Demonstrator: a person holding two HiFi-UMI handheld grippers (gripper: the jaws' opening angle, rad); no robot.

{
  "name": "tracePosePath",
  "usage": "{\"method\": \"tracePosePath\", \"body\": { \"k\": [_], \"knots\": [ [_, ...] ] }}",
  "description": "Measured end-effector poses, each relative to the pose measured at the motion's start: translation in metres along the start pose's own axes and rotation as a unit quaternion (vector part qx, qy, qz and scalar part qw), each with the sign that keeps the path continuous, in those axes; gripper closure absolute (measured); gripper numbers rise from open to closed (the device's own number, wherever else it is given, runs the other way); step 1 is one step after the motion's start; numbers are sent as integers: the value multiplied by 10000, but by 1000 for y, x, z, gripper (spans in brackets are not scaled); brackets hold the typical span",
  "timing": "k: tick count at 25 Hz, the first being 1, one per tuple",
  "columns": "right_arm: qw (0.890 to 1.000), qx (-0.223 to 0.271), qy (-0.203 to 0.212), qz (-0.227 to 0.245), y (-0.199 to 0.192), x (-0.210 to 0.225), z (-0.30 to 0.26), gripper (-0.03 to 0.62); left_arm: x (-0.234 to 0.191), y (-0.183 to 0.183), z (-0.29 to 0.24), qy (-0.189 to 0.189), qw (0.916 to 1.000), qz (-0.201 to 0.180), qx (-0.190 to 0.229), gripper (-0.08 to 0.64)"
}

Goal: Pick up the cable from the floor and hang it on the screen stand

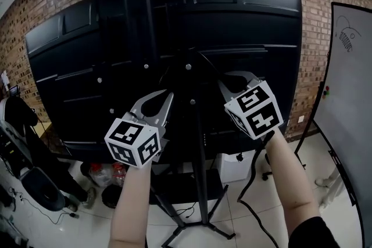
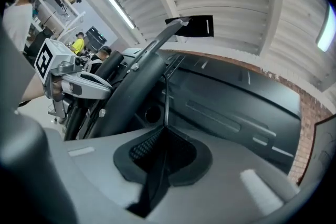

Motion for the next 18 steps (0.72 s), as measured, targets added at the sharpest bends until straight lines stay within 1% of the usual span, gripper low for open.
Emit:
{"method": "tracePosePath", "body": {
  "k": [2, 6, 8, 11, 15, 17, 18],
  "knots": [
    [9999, 55, -2, -145, -5, -9, 2, 576, 0, -5, 3, -67, 9999, 24, -71, 557],
    [9987, 334, -221, -322, -6, -22, 10, 575, 4, -9, 12, -211, 9998, 62, -26, 557],
    [9970, 552, -384, -390, -6, -24, 13, 573, 6, -8, 16, -272, 9996, 55, 18, 557],
    [9931, 843, -706, -409, -9, -31, 19, 551, 10, -8, 24, -355, 9993, 54, 65, 557],
    [9891, 940, -1071, -360, -17, -41, 34, 548, 15, -11, 35, -467, 9989, 81, 48, 557],
    [9857, 1038, -1237, -472, -21, -45, 44, 546, 15, -14, 40, -449, 9990, 16, 24, 557],
    [9830, 1127, -1332, -579, -23, -46, 50, 532, 14, -16, 42, -413, 9991, -38, 1, 557]
  ]
}}
Point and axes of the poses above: the fingertips, and each gripper's own axes: z backward along the fingers, x to its right, y out of its top, the point moved 7 cm from there along z, backward along the fingers, and after that the axes turned 11 degrees about z, right-handed, at the moved point
